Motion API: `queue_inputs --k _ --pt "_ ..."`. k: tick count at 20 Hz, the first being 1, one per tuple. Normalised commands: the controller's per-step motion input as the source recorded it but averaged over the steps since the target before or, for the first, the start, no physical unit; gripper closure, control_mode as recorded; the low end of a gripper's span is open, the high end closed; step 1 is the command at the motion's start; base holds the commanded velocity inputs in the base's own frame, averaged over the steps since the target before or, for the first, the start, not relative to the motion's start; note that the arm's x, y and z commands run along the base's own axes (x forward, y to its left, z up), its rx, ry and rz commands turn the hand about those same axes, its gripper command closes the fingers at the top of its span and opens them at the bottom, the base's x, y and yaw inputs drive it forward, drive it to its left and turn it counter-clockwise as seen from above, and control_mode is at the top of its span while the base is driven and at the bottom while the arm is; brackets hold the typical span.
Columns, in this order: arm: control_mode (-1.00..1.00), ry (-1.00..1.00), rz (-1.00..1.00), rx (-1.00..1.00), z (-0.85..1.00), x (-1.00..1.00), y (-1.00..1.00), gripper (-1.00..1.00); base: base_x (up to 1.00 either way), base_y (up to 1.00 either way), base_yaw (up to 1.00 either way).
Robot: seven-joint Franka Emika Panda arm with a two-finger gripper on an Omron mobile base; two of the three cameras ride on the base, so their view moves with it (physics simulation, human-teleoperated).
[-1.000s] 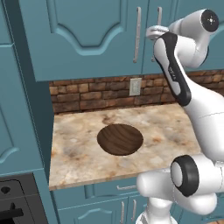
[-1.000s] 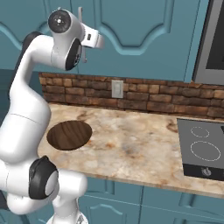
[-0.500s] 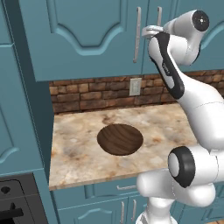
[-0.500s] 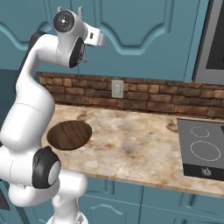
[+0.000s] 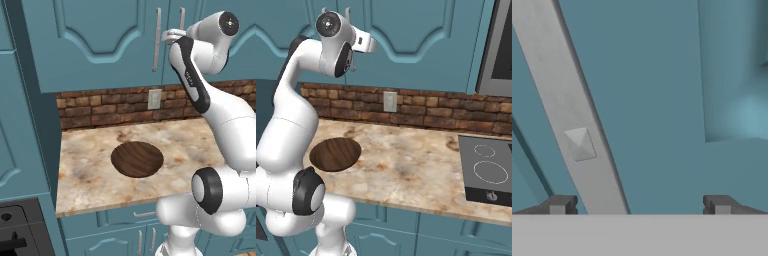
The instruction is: Open the cabinet and setup a tea strainer by placing it in the bowl upright.
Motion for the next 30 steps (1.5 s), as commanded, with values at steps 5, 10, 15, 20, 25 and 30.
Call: queue_inputs --k 5,10,15,20,25,30 --pt "-1.00 -0.03 0.00 0.00 0.00 0.21 0.01 -1.00 0.00 0.00 0.00" --pt "-1.00 -0.01 0.00 0.00 0.00 0.19 0.03 1.00 0.00 0.00 0.00" --pt "-1.00 0.00 0.00 0.00 0.00 0.03 0.00 1.00 0.00 0.00 0.00" --pt "-1.00 0.00 0.00 0.00 0.00 -0.11 0.00 1.00 0.00 0.00 0.00" --pt "-1.00 0.00 0.00 -0.03 0.01 -0.35 -0.04 1.00 0.00 0.00 0.00" --pt "-1.00 0.00 0.02 0.00 0.00 -0.71 -0.37 1.00 0.00 0.00 0.00"
